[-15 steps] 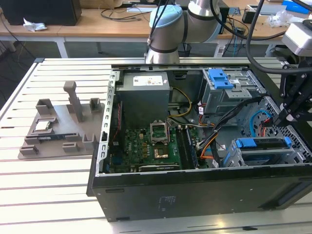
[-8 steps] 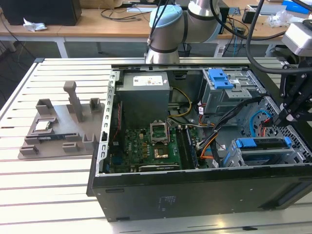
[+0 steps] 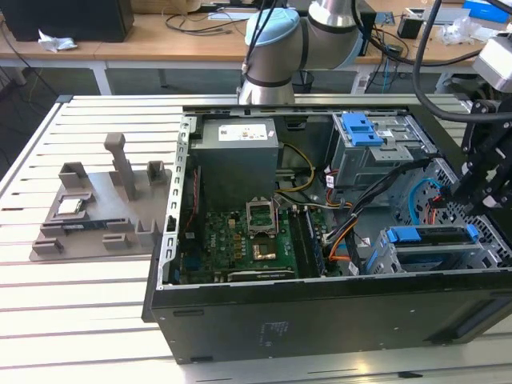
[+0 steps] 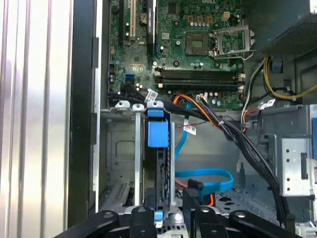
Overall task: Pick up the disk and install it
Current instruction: 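Insert the first disk wire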
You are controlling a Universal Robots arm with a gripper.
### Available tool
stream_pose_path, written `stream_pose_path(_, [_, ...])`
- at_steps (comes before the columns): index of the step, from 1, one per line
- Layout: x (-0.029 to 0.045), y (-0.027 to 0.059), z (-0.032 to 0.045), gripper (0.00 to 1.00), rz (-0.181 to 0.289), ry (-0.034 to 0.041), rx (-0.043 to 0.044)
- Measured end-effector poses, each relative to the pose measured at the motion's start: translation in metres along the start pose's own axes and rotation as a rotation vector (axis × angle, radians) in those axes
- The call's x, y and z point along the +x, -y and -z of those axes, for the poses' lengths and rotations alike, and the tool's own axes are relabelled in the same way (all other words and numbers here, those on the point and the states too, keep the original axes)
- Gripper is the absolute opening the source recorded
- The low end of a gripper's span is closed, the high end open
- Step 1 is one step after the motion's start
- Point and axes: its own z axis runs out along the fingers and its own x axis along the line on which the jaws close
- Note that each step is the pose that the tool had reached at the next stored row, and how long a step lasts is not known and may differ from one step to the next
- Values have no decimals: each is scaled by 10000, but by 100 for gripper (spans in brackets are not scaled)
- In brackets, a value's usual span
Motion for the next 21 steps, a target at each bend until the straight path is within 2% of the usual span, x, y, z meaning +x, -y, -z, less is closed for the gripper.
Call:
stream_pose_path(1, [1,87,1,36,-1,1,-4])
stream_pose_path(2, [-22,117,-2,36,-34,1,-2])
stream_pose_path(7, [-201,133,-32,36,-56,-3,-1])
stream_pose_path(10, [-265,137,-81,36,-65,-48,-1])
stream_pose_path(15, [-268,146,-176,36,-71,-64,-1])
stream_pose_path(21, [-268,146,-184,36,-71,-73,-1])
